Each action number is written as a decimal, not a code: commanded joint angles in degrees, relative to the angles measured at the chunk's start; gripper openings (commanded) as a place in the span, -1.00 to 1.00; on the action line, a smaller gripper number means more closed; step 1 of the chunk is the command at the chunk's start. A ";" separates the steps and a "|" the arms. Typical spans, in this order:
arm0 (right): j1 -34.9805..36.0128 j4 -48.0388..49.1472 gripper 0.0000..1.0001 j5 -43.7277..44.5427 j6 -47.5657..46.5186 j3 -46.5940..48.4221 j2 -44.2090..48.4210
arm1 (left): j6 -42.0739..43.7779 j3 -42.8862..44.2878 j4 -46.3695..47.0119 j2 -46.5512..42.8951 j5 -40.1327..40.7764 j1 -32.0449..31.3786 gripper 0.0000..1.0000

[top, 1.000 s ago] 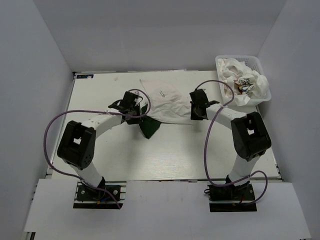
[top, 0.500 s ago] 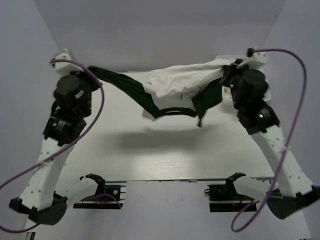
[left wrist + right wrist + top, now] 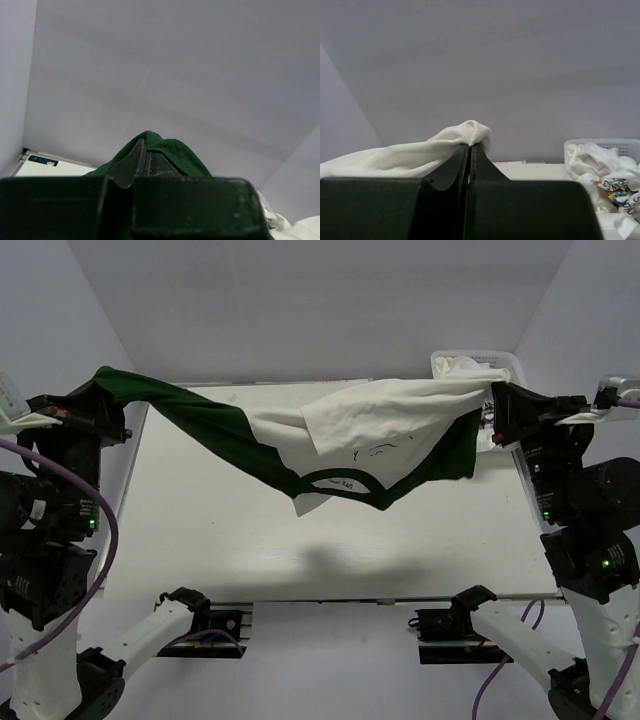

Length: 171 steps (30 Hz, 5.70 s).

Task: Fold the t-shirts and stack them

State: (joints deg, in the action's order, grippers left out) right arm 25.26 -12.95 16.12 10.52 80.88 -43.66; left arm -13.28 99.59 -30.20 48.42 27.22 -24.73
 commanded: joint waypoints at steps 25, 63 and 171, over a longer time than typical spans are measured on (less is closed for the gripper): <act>-5.04 -8.15 0.81 -2.14 6.63 -2.92 -49.07 | -18.27 0.00 -16.30 60.75 5.56 10.49 0.99; 9.64 4.16 -0.26 -10.06 14.44 -32.46 -48.62 | -21.44 -47.92 16.66 51.59 -32.58 2.06 -0.57; -0.56 1.36 -1.00 -10.78 12.77 -31.32 -43.18 | -25.57 -64.35 14.91 32.52 -34.88 5.40 1.00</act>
State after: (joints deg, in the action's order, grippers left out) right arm 24.86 -11.97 1.78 21.30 47.18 -88.12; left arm -37.63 37.04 -13.02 80.25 -10.37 -19.25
